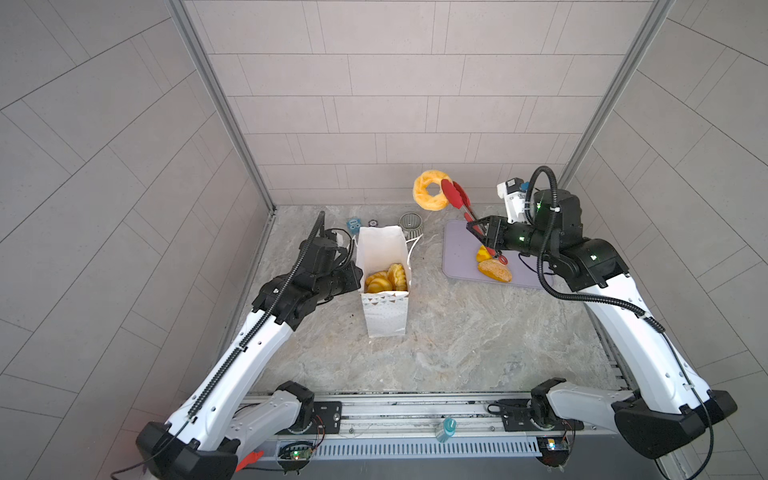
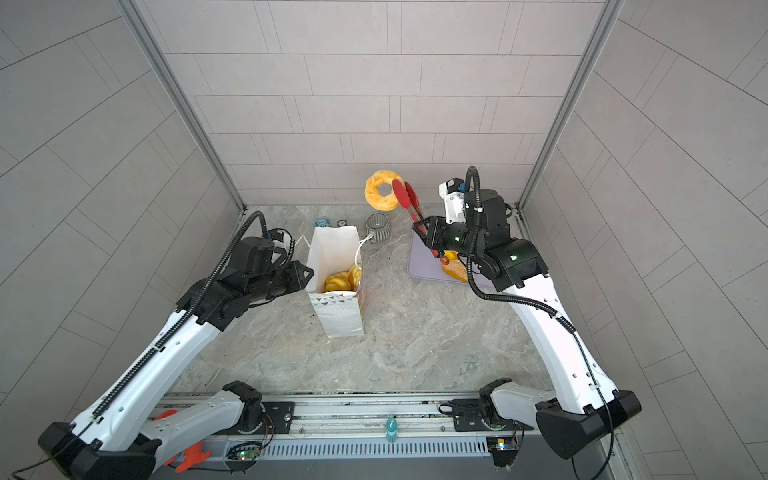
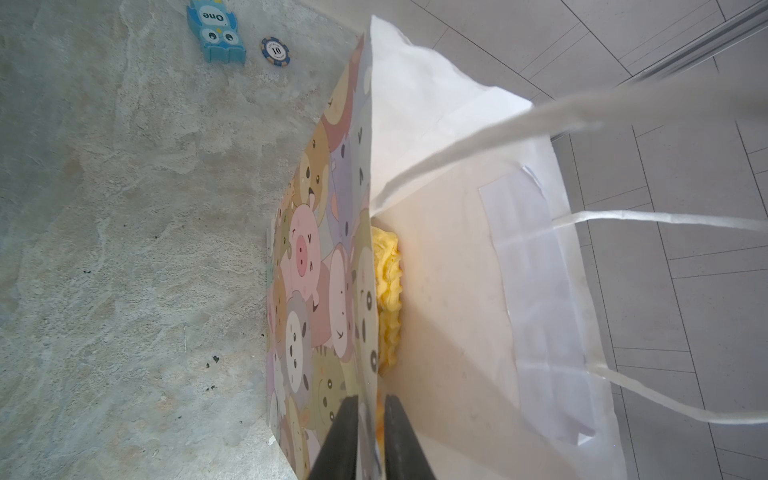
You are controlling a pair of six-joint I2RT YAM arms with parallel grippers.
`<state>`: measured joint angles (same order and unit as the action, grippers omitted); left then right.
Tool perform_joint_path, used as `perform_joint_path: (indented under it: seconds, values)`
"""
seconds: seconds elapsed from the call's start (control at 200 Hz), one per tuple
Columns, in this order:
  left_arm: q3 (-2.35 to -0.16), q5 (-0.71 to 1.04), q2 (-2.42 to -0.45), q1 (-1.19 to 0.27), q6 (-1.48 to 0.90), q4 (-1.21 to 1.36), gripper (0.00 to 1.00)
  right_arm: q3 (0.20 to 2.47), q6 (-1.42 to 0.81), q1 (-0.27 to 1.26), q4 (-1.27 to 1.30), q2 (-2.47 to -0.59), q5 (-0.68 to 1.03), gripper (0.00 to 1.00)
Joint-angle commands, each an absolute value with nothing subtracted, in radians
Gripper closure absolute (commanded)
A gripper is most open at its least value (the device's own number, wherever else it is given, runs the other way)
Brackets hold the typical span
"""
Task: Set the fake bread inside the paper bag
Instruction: 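Lift the ring bread in the tongs and carry it over the bag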
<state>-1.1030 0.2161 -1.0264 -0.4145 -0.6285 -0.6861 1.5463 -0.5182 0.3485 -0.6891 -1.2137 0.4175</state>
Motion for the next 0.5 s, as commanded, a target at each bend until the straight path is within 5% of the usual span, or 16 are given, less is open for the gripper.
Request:
perform_joint_path:
  seconds: [0.0, 0.495]
  values:
    - [-1.12, 0.202, -1.026, -0.41, -0.632, -0.697, 0.81, 1.593, -0.47, 0.38, -0.675, -1.19, 0.401, 0.66]
    - [-1.123, 0.204, -1.037, -0.41, -0.638, -0.689, 0.81, 1.634, -0.333, 0.539, -0.723, -1.169, 0.28, 0.65]
